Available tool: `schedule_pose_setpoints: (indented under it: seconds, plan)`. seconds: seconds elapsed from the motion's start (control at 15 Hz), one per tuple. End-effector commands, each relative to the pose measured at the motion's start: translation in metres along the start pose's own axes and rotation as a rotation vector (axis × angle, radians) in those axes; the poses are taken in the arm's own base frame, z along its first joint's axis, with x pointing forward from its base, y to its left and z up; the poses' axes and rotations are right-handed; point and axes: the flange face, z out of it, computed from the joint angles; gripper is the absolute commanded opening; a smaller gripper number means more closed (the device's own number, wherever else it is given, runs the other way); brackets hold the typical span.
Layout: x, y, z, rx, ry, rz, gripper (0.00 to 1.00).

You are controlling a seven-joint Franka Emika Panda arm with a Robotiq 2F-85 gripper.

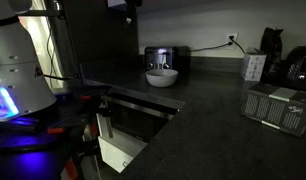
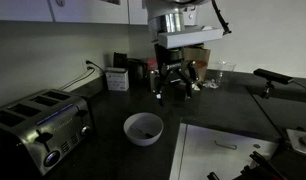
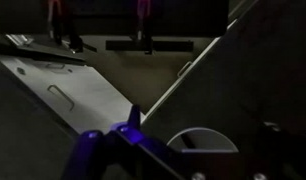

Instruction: Remove the marker from the bowl.

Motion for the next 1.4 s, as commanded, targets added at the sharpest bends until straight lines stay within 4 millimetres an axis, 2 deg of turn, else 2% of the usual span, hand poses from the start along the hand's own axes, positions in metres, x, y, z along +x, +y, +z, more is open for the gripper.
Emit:
schedule_pose_setpoints:
  seconds: [0.0,0.33,0.4,0.53,0.8,1.13,1.33]
  plan:
    - [0.0,0.0,-0.001,0.0,-0.001,0.0,1.0]
    - [0.0,0.0,-0.001,0.0,-0.001,0.0,1.0]
    - [0.006,0.0,0.002,-0.01,0.015,-0.031,1.0]
    - [0.022,0.0,0.009,-0.061,0.064,-0.117,1.0]
    - [0.067,-0.007,0.034,-0.14,0.149,-0.349,1.0]
    - [0.116,-0.029,0.063,-0.083,0.145,-0.635,1.0]
    - [0.147,-0.041,0.074,-0.06,0.111,-0.796,1.0]
